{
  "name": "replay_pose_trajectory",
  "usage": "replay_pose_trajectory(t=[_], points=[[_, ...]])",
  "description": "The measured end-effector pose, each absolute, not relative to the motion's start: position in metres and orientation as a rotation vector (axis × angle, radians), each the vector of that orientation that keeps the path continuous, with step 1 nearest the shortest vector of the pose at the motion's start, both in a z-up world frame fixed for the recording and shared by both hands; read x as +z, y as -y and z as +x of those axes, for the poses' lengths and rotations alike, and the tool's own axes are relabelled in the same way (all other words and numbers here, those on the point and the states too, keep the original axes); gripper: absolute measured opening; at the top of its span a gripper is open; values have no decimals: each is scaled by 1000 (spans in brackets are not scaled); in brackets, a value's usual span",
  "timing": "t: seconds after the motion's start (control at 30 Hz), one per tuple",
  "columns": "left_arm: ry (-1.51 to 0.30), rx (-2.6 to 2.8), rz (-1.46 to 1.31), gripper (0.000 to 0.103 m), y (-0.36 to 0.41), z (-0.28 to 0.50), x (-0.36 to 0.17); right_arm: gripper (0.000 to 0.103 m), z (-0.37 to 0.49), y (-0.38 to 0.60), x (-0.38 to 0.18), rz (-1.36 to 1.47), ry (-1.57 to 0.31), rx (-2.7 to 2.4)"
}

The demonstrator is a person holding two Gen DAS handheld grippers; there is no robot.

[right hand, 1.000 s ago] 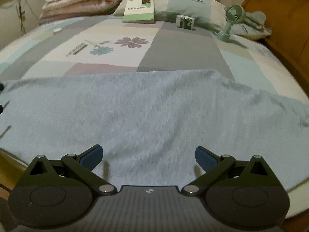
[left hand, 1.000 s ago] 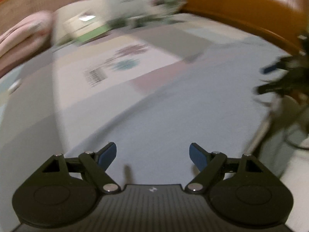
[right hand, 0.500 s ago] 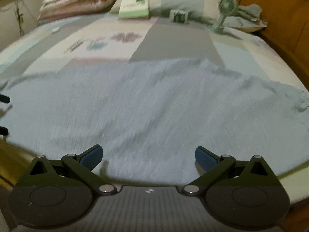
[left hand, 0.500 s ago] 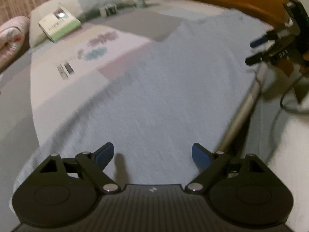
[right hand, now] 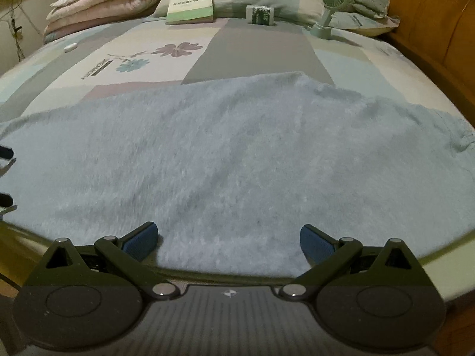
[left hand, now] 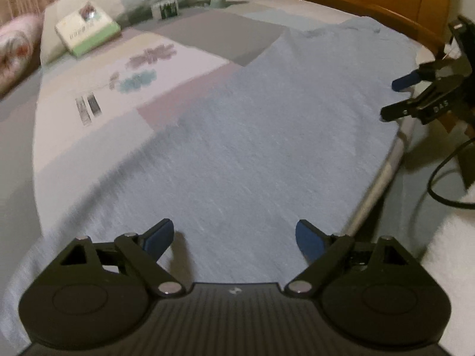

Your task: Fold clothes

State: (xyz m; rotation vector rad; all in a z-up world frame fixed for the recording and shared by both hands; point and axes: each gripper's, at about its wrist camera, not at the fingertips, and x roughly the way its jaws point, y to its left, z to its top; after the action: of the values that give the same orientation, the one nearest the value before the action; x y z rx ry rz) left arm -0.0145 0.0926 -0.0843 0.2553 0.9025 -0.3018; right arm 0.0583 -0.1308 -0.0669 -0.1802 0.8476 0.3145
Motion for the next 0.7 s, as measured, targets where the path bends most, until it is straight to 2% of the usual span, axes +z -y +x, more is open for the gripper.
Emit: replay_pose_trajectory(t=[0.2,0.33,0.4,0.7], points=[[-821,-355,204,89,-65,35,-77,103,89,164,-71,-108,-861,240],[-899,-287,175,90,-58,57,-100,103,110,186,-75,-57,-869,190],[-921,-256,124,94,-66,59,-108,103,104,202,-73,-41,-865,196],[-932,-243,100,93,-65,64,-99,103,121,254,-41,0,-790,146]])
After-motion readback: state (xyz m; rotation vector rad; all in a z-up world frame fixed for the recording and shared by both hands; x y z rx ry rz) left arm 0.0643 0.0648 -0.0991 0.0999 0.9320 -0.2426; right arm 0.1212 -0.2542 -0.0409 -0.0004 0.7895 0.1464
